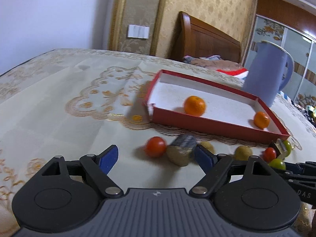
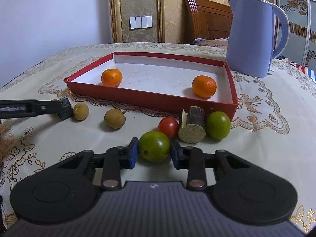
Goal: Organize fruits
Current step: 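Move the left tool to the red cherry tomato and close on it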
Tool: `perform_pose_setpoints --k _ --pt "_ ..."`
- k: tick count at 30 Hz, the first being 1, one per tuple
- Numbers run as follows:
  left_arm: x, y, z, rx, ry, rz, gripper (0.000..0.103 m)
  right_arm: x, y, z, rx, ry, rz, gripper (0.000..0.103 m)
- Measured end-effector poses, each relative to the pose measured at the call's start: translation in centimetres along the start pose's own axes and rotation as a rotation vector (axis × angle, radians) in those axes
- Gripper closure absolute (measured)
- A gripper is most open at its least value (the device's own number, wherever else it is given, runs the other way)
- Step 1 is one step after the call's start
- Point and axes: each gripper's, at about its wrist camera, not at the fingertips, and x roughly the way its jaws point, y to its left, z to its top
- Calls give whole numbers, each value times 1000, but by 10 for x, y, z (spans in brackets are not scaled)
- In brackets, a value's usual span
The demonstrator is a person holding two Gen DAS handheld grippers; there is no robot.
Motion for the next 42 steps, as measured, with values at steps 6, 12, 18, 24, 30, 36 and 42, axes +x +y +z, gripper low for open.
perform_pose_setpoints --k 6,12,18,24,30,36,42 --pt "1 16 5 -9 9 103 18 0 0 0 -1 0 -1 71" --pt "8 11 12 78 6 170 17 0 0 0 1 0 0 71" --pt "28 1 29 195 -44 332 18 0 -1 0 6 0 4 71" --pt "23 6 30 186 -36 289 18 1 -3 0 15 -1 11 71" --pt "14 8 26 142 -40 222 18 1 -2 0 10 0 9 70" --pt "22 0 32 116 2 170 18 1 -2 0 10 0 9 70" --pt "32 -4 27 131 45 152 18 1 -2 0 11 0 10 70"
